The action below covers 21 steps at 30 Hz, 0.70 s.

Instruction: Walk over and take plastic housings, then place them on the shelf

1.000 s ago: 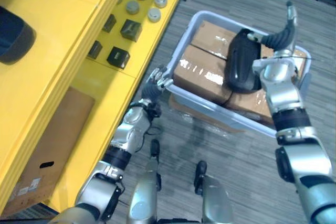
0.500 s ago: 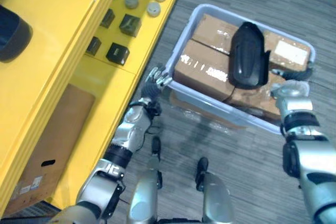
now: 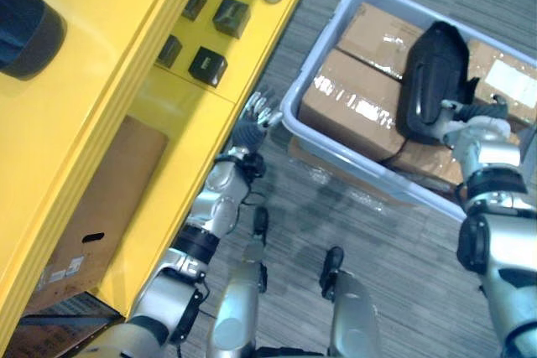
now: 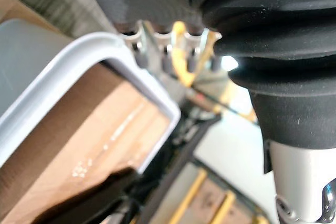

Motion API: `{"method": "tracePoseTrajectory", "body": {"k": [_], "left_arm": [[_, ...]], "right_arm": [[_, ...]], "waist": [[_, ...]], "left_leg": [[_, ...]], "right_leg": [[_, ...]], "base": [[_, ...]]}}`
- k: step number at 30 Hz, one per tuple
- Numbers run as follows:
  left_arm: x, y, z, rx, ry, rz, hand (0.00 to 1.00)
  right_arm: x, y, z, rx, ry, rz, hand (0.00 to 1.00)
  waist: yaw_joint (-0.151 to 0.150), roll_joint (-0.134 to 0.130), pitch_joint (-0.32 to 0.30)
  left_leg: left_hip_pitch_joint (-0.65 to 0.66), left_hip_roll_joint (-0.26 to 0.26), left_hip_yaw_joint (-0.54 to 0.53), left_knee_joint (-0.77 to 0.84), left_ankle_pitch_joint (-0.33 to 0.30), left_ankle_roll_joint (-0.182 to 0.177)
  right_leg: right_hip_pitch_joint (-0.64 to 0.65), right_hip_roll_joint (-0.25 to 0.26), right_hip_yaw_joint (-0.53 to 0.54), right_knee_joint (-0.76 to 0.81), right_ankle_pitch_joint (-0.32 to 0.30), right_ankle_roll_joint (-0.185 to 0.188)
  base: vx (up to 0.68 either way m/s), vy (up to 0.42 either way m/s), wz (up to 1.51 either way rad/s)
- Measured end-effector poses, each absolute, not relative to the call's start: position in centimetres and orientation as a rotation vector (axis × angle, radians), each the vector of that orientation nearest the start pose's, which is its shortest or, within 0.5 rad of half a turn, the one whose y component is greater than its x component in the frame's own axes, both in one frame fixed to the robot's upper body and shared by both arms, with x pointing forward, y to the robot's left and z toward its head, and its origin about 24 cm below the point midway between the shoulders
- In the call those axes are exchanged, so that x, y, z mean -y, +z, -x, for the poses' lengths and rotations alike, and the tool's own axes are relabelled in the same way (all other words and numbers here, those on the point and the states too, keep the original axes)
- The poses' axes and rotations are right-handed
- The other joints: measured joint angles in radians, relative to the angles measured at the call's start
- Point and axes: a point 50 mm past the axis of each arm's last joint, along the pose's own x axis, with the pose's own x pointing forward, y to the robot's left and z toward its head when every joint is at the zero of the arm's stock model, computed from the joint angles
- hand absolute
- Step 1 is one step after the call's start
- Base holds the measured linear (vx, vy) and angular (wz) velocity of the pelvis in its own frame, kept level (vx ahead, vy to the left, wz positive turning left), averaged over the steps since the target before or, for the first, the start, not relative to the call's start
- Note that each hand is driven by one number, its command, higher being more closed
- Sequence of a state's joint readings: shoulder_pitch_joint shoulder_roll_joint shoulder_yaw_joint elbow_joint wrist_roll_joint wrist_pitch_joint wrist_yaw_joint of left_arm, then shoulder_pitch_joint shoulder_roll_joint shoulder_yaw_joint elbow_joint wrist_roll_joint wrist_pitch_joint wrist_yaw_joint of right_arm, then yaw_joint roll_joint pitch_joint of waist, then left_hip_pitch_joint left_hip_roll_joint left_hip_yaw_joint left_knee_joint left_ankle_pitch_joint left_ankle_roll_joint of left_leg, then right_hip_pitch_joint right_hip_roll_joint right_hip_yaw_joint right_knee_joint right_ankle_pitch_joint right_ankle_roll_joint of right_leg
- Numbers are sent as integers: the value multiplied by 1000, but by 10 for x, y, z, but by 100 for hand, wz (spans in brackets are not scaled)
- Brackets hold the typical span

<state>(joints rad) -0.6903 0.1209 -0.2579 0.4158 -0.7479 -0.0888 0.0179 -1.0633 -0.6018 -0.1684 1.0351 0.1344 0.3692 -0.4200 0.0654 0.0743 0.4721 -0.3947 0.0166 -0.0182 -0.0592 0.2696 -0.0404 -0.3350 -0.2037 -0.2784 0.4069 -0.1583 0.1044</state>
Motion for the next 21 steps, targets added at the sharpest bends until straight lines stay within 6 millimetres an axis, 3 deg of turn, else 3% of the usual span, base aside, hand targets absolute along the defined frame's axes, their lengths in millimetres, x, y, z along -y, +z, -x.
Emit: {"method": "tracePoseTrajectory", "body": {"k": [5, 16, 17, 21], "left_arm": [[-66, 158, -353, 233, -405, 512, 0], [-55, 160, -348, 239, -426, 581, 0], [-56, 158, -348, 236, -421, 596, 0], [-58, 153, -347, 222, -411, 603, 0]], "right_arm": [[324, 189, -376, -255, -829, 143, 0], [323, 187, -373, -325, -879, 151, 0], [324, 187, -373, -330, -884, 158, 100], [330, 188, -369, -356, -908, 229, 100]], "waist": [[6, 0, 0], [17, 4, 8], [18, 2, 13], [29, 0, 14]], "left_leg": [[-64, -2, -1, 72, -32, 7], [-280, 25, 31, 437, -213, 18], [-312, 27, 30, 495, -238, 18], [-349, 25, 32, 561, -264, 20]], "right_leg": [[-29, -8, -14, 16, -3, 0], [-126, -25, -21, 151, -53, -1], [-149, -33, -21, 200, -79, -2], [-180, -52, -21, 272, -121, -5]], "base": [[-1, -52, 6], [-6, -8, -2], [-17, 8, 5], [-18, -9, 8]]}}
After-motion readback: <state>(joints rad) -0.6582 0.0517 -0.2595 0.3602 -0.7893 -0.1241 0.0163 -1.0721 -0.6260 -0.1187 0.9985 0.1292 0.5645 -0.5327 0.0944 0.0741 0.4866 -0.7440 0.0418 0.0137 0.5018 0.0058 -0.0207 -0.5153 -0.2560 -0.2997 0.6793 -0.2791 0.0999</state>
